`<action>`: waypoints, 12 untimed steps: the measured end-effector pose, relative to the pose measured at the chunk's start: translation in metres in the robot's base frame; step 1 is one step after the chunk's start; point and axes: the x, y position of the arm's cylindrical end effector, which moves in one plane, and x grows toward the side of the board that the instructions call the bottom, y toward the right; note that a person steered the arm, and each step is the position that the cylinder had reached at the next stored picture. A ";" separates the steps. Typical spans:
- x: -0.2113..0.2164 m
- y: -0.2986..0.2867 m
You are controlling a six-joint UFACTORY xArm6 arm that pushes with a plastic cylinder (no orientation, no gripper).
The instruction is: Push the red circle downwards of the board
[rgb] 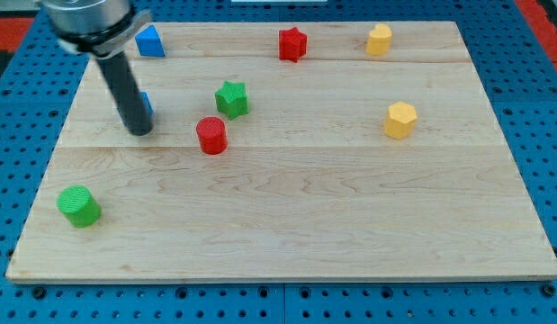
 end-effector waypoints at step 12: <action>0.143 0.031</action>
